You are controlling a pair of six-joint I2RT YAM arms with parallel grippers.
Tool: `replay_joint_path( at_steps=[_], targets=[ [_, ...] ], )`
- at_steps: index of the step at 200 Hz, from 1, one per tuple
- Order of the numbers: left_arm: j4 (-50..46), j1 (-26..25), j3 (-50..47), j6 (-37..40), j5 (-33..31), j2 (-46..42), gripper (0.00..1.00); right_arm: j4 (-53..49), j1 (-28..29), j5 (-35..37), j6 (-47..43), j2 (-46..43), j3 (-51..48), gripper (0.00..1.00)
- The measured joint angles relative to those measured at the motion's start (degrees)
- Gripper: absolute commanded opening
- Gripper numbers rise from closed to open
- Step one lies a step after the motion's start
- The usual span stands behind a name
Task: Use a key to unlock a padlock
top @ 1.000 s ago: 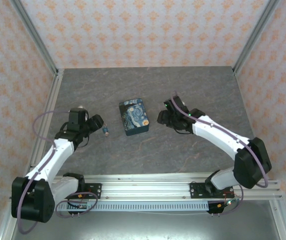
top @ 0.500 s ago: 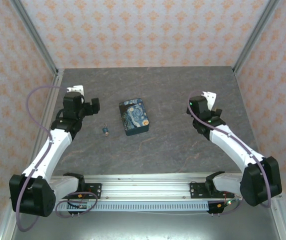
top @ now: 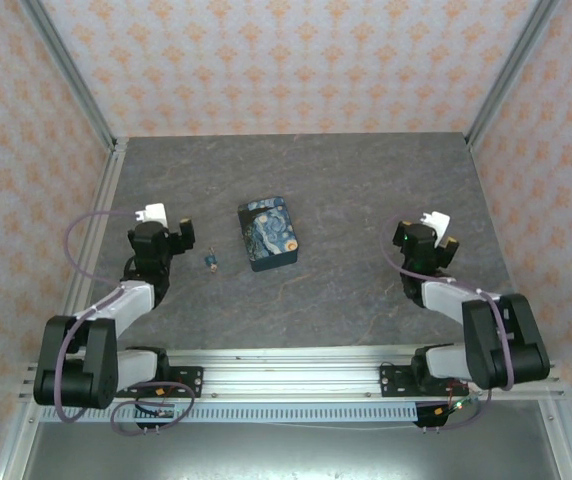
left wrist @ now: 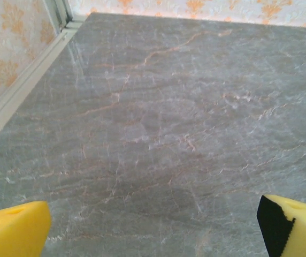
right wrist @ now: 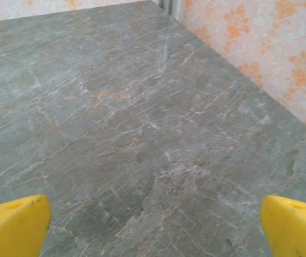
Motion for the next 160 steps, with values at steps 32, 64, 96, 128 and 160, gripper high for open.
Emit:
replay_joint_path(
  at_steps=[32,64,96,128,160],
  targets=[
    [7.1,0.0,-1.9,-0.4,1.0,4.3,1.00,12.1,0.0,-2.1,-2.0,6.4,-1.7,1.00],
    [14.9,0.0,-2.5,-0.4,2.1,9.6,1.00,16.2,-0.2,-2.7,-2.8,11.1,-1.5,1.00],
    [14.2,-1.5,0.5,1.4,3.5,15.1,1.00,16.3,-1.4,-2.6,-2.3,11.2,0.1,1.00],
    [14.3,-2.4,1.6,2.2,3.4,15.1,1.00,16.2,-1.9,-2.6,-1.9,11.1,0.5,1.00],
    [14.3,-2.4,1.6,2.6,2.8,15.1,1.00,16.3,-1.9,-2.7,-1.9,11.1,0.5,1.00]
  ],
)
